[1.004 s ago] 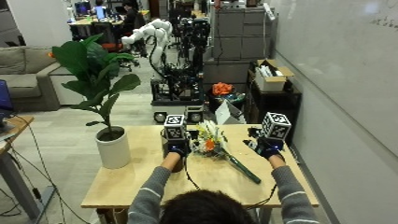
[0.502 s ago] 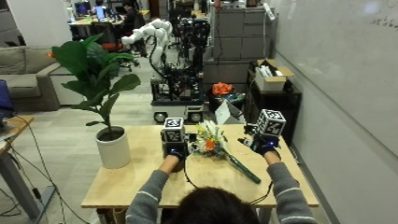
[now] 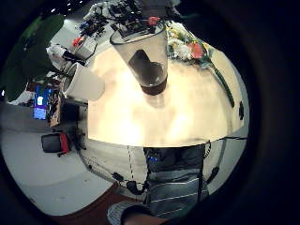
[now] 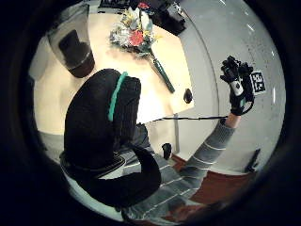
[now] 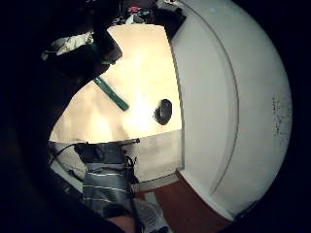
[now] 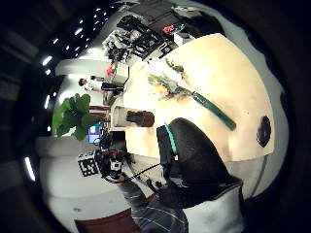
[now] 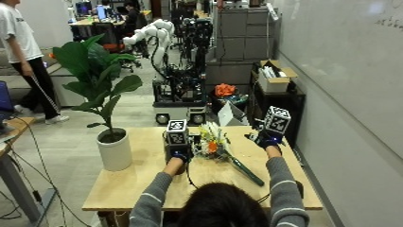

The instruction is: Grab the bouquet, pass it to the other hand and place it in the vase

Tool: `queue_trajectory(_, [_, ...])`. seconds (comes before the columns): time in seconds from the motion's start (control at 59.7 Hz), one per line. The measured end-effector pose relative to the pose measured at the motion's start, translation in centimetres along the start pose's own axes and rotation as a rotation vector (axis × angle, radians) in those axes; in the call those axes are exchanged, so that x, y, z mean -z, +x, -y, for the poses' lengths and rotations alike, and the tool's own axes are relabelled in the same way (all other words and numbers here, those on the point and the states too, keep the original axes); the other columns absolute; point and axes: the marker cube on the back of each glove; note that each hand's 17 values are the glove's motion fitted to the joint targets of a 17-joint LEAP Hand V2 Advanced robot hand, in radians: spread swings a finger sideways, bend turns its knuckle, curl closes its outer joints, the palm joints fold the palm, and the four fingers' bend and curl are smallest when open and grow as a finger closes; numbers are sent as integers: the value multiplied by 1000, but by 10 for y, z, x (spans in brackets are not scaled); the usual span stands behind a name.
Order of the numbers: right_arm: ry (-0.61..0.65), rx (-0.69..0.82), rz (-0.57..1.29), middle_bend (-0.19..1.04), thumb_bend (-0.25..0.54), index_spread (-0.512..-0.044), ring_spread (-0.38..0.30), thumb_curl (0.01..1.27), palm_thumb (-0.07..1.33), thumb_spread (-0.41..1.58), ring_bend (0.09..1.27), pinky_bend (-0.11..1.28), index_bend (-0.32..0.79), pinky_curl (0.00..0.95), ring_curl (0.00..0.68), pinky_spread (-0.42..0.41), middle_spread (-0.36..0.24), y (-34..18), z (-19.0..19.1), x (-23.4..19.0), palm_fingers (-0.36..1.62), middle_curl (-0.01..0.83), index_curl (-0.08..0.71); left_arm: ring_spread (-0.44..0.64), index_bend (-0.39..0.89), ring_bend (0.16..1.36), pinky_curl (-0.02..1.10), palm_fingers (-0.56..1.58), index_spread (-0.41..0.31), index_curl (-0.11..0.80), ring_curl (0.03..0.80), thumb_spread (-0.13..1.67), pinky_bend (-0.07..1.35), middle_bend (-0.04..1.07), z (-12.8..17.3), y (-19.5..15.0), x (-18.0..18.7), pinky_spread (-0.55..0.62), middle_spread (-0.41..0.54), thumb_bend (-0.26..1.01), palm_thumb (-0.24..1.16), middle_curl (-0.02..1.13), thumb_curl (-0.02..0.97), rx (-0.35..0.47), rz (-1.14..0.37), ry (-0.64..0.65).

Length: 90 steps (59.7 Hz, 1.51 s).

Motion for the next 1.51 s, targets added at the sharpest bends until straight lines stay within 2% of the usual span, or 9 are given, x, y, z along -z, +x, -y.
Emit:
queue_trajectory(0.151, [-209, -140, -13, 199, -7, -237, 103, 326, 512, 1154, 584, 826, 27, 410, 353, 238, 93, 10, 2, -25, 342, 359, 95, 200, 149, 525, 378, 294, -23, 330, 324, 1227, 323, 167, 4, 3, -7, 293, 161, -16, 242, 305, 274, -13, -11, -14])
queue_trajectory(0.218, [-122, -84, -21, 203, -9, -240, 99, 334, 540, 1136, 619, 868, 8, 414, 360, 229, 94, 16, 21, -41, 335, 363, 75, 201, 151, 528, 379, 292, -23, 330, 324, 1227, 326, 168, 13, 3, -14, 294, 162, -16, 242, 307, 274, -14, -13, -7])
queue_trajectory(0.285, [-269, -153, -20, 212, -12, -242, 96, 340, 562, 1119, 643, 893, 16, 416, 366, 224, 94, 21, 18, -60, 328, 368, 61, 201, 150, 531, 379, 290, -23, 330, 325, 1227, 328, 169, 13, 2, -18, 295, 163, -16, 242, 309, 275, -15, -14, -16])
queue_trajectory(0.385, [-303, -196, -49, 224, -19, -243, 93, 344, 573, 1105, 665, 914, 31, 413, 369, 219, 95, 26, 15, -85, 316, 374, 48, 202, 153, 532, 379, 286, -23, 330, 323, 1227, 332, 167, 12, 2, -25, 296, 164, -16, 242, 310, 276, -19, -25, -36])
queue_trajectory(0.469, [-80, -76, -57, 232, -21, -239, 92, 345, 581, 1097, 677, 925, 40, 408, 369, 226, 95, 18, 9, -87, 309, 378, 44, 203, 154, 532, 379, 284, -23, 332, 322, 1227, 335, 169, 20, 0, -36, 296, 165, -16, 242, 311, 276, -22, -28, -46])
queue_trajectory(0.77, [-134, -191, -91, 272, -22, -229, 72, 351, 593, 1084, 636, 827, 108, 361, 349, 247, 80, 49, 18, -167, 298, 391, 88, 204, 153, 533, 377, 285, -22, 332, 320, 1227, 338, 174, -9, 7, -26, 296, 164, -16, 241, 317, 278, -37, -33, -74])
queue_trajectory(1.054, [-374, -258, -80, 248, -20, -200, 57, 365, 620, 1079, 576, 731, 108, 338, 337, 258, 62, 56, 6, -211, 369, 386, 155, 206, 155, 525, 374, 293, -23, 338, 317, 1227, 330, 174, -5, 7, -39, 296, 166, -16, 241, 323, 278, -35, -39, -104])
queue_trajectory(1.322, [-335, -239, -112, 234, -13, -233, 36, 389, 690, 1055, 543, 671, 128, 330, 339, 238, 43, 56, 11, -227, 421, 390, 183, 217, 153, 519, 369, 298, -23, 337, 315, 1224, 321, 177, 25, -12, -68, 293, 154, -25, 217, 326, 275, -9, -13, -95])
queue_trajectory(1.506, [-327, -220, -164, 213, -8, -236, 5, 418, 760, 1041, 499, 606, 162, 325, 337, 208, 27, 57, 19, -232, 500, 391, 222, 219, 157, 514, 368, 302, -23, 339, 314, 1216, 316, 172, 12, -15, -62, 292, 152, -18, 202, 327, 275, 7, -13, -109])
